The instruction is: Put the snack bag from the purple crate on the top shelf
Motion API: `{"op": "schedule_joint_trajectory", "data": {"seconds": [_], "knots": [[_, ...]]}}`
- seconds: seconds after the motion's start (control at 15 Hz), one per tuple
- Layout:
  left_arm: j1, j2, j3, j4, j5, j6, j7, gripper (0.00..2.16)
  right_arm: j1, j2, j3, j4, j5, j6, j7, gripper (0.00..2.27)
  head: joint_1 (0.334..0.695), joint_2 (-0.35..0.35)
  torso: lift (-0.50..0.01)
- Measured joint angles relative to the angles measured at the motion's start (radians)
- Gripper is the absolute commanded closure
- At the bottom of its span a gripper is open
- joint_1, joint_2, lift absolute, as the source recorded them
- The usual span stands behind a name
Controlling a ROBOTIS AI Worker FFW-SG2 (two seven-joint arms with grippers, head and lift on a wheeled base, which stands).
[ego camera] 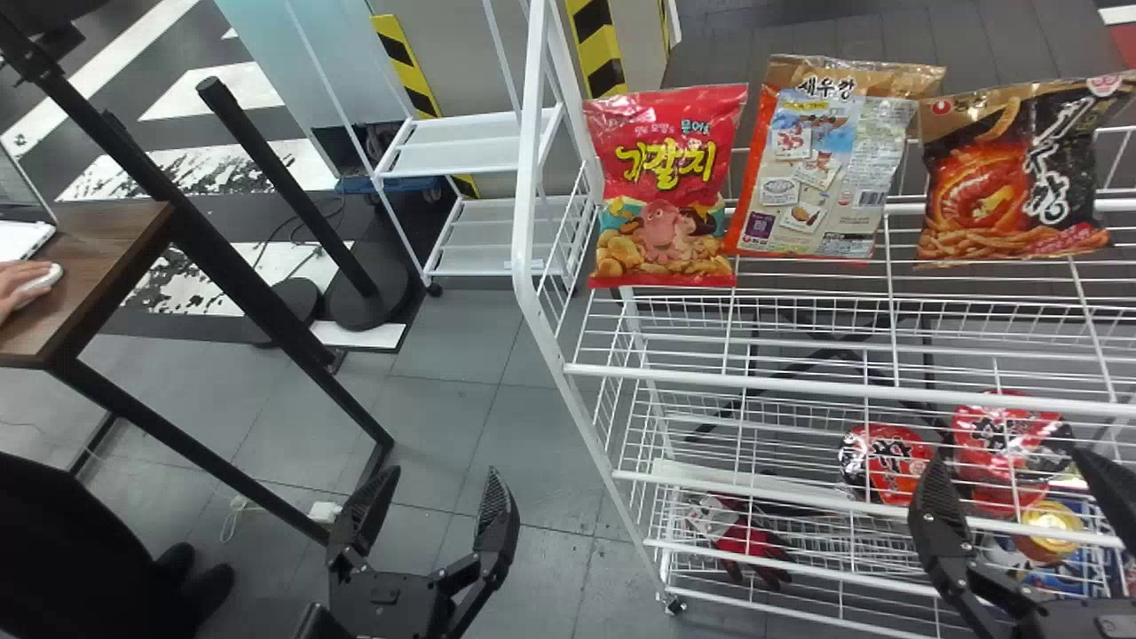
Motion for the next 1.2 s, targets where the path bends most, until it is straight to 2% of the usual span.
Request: {"op": "schedule_joint_trajectory", "data": {"seconds": [1.2], "knots": [[-0.012, 0.000, 0.000, -0.001, 0.000, 0.001, 0.000, 0.07, -0.010, 0.002, -0.001, 0.008, -0.002, 0.001, -0.011, 0.13, 0.695, 0.350, -0.077]]}}
